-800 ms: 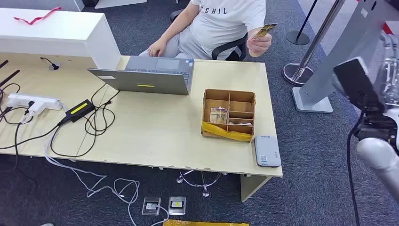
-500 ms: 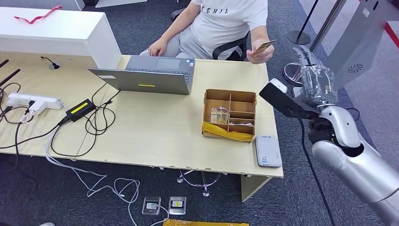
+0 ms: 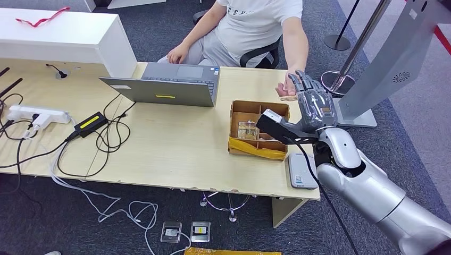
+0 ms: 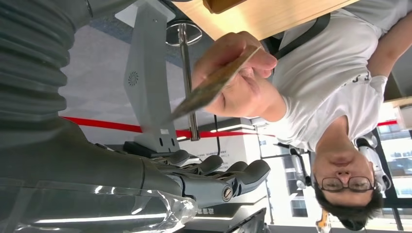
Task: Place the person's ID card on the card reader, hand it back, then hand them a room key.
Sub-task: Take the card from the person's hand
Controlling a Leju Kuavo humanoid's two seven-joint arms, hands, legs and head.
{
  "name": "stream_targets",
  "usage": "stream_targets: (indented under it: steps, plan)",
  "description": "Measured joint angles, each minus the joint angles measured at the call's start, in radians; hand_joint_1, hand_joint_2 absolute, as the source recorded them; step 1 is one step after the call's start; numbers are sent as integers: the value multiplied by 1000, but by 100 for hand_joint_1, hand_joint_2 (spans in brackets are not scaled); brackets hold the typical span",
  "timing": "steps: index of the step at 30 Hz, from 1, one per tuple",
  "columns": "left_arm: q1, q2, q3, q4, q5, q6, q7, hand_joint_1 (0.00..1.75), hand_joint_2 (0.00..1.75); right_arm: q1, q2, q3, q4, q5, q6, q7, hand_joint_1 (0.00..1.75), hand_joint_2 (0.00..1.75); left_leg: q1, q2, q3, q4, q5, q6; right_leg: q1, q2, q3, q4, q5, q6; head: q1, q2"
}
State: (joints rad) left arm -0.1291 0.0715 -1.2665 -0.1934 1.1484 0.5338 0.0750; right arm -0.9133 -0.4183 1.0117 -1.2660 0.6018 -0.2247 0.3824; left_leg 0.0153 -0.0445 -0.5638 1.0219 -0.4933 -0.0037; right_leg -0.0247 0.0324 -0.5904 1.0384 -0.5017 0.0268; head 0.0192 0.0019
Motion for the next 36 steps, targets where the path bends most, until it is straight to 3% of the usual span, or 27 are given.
stream_targets:
  steps: [3, 7, 8, 20, 36]
  plan:
    - [0, 1, 0, 0, 0, -1, 0, 0, 0, 0, 17, 0, 31, 6, -5, -5, 5, 175, 0, 0, 0, 0, 0, 0, 0, 0, 0, 0, 0, 0, 0, 0]
    - [1, 1, 0, 0, 1, -1, 0, 0, 0, 0, 37, 0, 68, 9, -10, -7, 168, 175, 0, 0, 0, 0, 0, 0, 0, 0, 0, 0, 0, 0, 0, 0]
    - [1, 1, 0, 0, 1, -1, 0, 0, 0, 0, 41, -1, 75, 10, -13, -7, 175, 175, 0, 0, 0, 0, 0, 0, 0, 0, 0, 0, 0, 0, 0, 0]
    - [1, 4, -16, -1, -19, -18, -22, 0, 0, 0, 63, -20, 138, 33, -28, -7, 175, 175, 0, 0, 1, 0, 0, 0, 0, 0, 0, 0, 0, 0, 0, 0]
    - [2, 6, -27, -1, -30, -31, -33, 0, 0, 44, 19, -76, 140, 51, -18, 24, 175, 175, 0, 2, 2, 0, 0, 0, 0, 2, 0, 0, 0, 0, 0, 0]
